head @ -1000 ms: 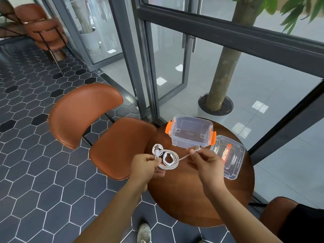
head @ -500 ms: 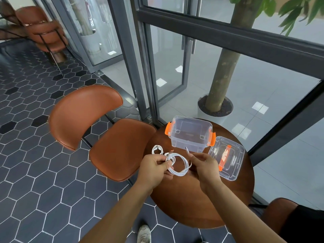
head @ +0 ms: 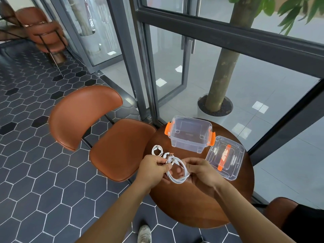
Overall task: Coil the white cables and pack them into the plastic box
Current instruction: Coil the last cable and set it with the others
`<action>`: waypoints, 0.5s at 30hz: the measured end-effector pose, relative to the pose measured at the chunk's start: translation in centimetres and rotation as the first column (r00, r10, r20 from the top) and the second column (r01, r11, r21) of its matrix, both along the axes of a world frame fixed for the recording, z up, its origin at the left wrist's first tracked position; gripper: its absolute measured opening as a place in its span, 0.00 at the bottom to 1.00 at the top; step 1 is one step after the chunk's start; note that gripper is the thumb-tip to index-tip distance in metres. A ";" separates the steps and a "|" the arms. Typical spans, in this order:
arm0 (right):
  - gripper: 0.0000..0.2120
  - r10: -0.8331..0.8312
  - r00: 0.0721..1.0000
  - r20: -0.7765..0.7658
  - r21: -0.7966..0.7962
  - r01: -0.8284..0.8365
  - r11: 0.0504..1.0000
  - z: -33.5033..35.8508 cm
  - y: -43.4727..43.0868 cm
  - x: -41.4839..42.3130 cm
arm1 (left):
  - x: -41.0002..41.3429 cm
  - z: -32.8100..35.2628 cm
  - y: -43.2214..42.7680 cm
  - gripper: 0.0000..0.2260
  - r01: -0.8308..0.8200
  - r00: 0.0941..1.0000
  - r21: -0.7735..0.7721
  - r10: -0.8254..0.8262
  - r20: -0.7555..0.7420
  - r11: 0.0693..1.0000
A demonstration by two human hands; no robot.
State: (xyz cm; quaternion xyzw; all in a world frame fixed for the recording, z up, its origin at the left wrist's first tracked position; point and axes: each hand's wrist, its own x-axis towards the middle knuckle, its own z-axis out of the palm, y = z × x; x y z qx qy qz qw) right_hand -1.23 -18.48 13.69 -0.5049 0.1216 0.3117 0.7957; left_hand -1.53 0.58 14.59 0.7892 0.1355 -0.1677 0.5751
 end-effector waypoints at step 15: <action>0.09 -0.024 0.948 0.319 -0.436 0.169 0.884 -2.0 2.9 -2.2 | -0.7 -0.6 0.3 0.11 0.160 0.972 0.439 -0.219 0.087 0.884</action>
